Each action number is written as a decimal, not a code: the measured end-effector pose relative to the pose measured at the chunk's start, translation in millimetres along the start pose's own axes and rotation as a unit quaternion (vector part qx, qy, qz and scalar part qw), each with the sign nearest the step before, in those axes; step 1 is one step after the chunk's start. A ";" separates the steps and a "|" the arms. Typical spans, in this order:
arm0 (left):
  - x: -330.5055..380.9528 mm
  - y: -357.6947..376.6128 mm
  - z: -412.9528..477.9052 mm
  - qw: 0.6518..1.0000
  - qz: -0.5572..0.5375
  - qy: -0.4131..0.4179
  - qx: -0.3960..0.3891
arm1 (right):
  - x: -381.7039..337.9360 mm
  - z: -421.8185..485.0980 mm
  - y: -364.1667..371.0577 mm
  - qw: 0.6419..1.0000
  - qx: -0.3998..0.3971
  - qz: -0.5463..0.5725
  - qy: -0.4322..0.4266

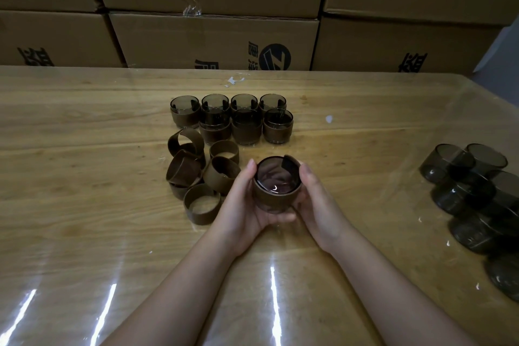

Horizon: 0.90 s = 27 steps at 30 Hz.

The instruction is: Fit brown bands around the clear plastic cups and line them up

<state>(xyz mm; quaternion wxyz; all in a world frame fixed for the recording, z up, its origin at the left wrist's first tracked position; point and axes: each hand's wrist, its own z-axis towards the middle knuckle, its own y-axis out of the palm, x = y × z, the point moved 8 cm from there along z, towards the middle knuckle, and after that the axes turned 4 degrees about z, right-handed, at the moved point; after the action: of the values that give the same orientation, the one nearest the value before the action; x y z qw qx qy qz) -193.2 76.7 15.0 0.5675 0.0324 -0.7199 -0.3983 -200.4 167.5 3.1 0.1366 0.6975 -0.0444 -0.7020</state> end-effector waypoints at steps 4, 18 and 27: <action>-1.1 1.7 -0.4 1.000 0.001 -0.009 -0.008 | 2.4 -0.6 3.8 0.998 -0.023 0.062 0.025; 0.1 -3.3 0.4 1.000 -0.010 -0.001 0.008 | 9.2 -1.7 19.9 0.962 -0.077 0.245 0.089; -2.3 -9.1 2.1 0.999 -0.037 0.000 0.020 | 8.7 0.4 14.4 0.964 -0.036 0.248 0.085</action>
<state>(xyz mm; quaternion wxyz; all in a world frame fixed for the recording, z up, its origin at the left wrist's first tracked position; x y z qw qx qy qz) -197.8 72.8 7.6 0.5517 0.0709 -0.7259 -0.4046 -198.8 151.5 -1.7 0.3343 0.7167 -0.1790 -0.5853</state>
